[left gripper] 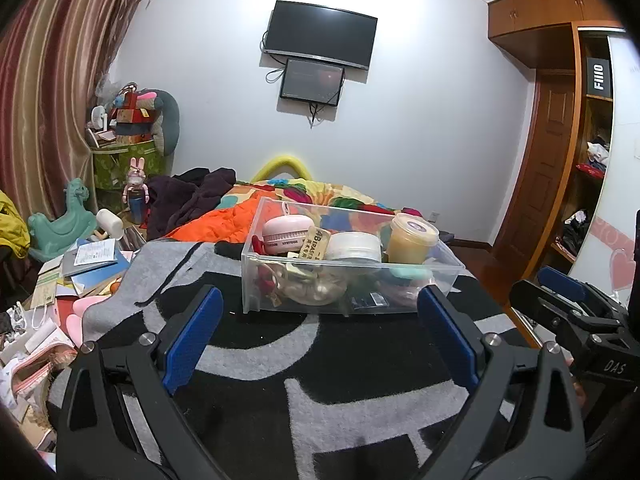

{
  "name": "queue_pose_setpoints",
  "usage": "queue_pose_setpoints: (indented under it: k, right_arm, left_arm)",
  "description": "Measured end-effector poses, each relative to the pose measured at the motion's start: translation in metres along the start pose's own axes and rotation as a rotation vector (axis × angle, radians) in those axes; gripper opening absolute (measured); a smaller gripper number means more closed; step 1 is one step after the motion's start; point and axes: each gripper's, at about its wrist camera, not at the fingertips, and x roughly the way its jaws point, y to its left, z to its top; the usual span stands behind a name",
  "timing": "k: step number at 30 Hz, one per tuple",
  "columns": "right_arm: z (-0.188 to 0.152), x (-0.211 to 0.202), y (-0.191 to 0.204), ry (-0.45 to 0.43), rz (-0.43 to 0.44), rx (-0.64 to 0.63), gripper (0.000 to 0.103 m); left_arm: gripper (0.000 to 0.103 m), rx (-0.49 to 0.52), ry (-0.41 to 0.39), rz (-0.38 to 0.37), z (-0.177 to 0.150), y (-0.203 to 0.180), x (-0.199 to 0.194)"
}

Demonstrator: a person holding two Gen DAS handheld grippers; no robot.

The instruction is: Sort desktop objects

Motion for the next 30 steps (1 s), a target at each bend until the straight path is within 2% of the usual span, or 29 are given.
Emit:
queue_pose_setpoints:
  k: [30]
  right_arm:
    - [-0.0014, 0.0007, 0.0024, 0.009, 0.016, 0.009, 0.103]
  left_arm:
    - [0.099, 0.006, 0.0, 0.01, -0.0036, 0.0023, 0.0013]
